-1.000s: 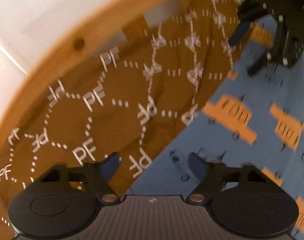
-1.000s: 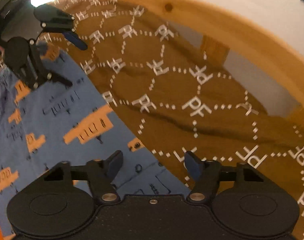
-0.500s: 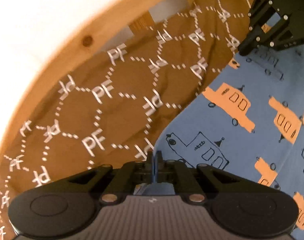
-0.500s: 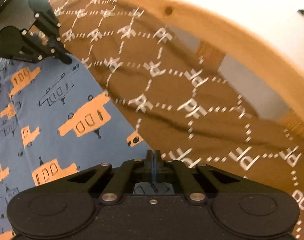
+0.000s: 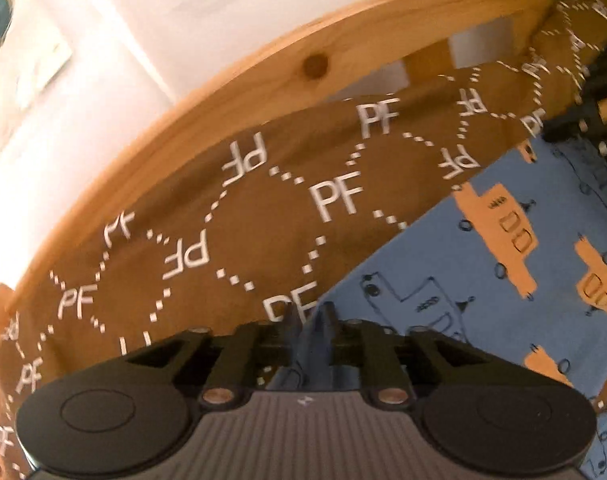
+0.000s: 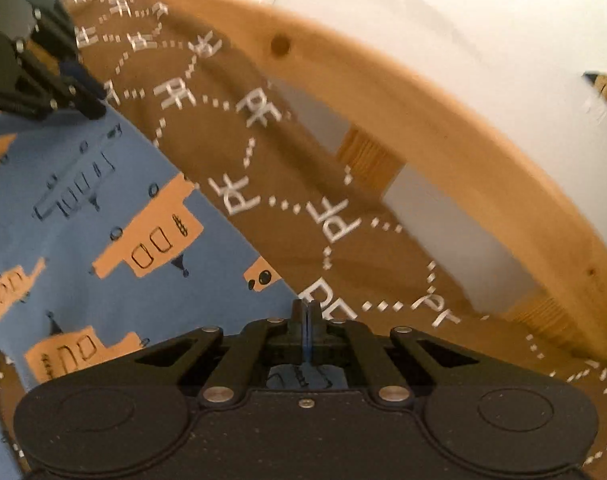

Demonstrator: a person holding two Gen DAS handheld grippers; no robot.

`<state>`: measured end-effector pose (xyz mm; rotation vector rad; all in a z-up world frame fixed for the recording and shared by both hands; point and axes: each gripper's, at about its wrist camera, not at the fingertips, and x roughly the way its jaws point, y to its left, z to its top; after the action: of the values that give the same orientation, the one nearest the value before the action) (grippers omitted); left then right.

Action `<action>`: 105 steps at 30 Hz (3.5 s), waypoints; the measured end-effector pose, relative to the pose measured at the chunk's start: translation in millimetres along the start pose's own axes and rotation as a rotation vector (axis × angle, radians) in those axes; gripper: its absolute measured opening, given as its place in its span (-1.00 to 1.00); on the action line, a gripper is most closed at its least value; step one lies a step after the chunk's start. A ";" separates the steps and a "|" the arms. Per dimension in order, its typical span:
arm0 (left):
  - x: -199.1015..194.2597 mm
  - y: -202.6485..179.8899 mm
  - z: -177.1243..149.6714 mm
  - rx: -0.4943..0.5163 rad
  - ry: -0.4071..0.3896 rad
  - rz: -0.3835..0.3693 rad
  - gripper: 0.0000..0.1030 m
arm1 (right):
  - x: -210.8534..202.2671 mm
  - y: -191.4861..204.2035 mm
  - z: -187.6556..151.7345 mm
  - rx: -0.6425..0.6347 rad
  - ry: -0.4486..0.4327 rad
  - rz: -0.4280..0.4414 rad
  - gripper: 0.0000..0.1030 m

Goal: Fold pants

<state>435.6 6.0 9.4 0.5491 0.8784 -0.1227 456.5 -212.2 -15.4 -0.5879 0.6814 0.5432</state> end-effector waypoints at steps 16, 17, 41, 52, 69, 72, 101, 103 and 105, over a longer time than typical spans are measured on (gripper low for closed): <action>-43.1 78.2 -38.7 -0.012 0.013 -0.221 0.24 | -1.0 10.3 31.9 -0.018 -0.064 0.199 0.13; -39.5 73.5 -40.9 0.009 0.034 -0.225 0.20 | 3.4 14.3 35.3 -0.029 -0.055 0.215 0.12; -180.5 -4.0 -125.1 0.169 -0.309 0.106 -1.00 | -159.2 94.1 -36.4 -0.060 -0.355 0.056 -1.00; -204.7 -86.6 -230.5 0.398 -0.293 0.091 -1.00 | -212.9 213.0 -143.0 -0.097 -0.238 0.165 -1.00; -182.4 -116.0 -285.3 0.566 -0.204 0.078 -1.00 | -201.0 250.5 -179.9 -0.053 -0.156 0.240 -1.00; -181.1 -117.6 -289.1 0.581 -0.194 0.070 -1.00 | -203.3 254.5 -182.7 -0.080 -0.152 0.240 -1.00; -194.0 -41.4 -258.9 -0.188 -0.179 -0.069 -0.43 | -202.5 231.8 -180.7 0.041 -0.177 0.245 -0.05; -190.5 -45.2 -254.0 -0.180 -0.156 -0.011 -0.88 | -202.1 234.0 -182.5 0.036 -0.174 0.245 -0.05; -192.5 -39.8 -253.2 -0.222 -0.171 0.009 -0.90 | -201.5 235.2 -183.0 0.037 -0.174 0.246 -0.06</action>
<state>123.0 76.8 10.0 0.3294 0.7117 -0.0615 100.0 -219.0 -62.8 -0.4185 0.6007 0.7998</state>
